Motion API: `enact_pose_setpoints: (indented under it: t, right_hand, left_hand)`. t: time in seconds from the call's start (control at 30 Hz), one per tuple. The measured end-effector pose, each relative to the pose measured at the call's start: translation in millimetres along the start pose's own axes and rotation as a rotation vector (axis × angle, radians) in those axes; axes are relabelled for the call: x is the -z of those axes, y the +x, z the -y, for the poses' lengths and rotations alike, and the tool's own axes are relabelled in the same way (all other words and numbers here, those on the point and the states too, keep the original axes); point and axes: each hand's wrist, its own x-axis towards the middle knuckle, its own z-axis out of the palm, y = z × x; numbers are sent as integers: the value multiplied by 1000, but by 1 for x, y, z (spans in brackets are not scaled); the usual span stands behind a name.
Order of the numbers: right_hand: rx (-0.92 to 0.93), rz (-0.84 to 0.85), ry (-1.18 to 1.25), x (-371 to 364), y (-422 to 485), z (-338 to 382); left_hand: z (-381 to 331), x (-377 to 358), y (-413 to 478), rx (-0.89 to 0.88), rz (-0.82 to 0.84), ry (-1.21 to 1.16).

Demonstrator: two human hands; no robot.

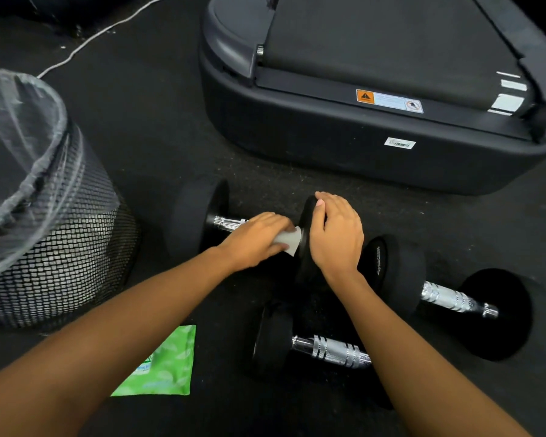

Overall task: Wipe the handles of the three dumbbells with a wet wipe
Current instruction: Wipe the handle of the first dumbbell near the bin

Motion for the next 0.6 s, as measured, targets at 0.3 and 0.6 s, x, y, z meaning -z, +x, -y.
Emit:
enact_pose_setpoints:
  t: [0.3,0.6]
  right_hand:
    - [0,-4,0,1,0,0]
    - [1,-8,8,0,1,0]
  left_hand:
    - [-6,-6,4,-165,-79,210]
    - [8,22,4,184,251,2]
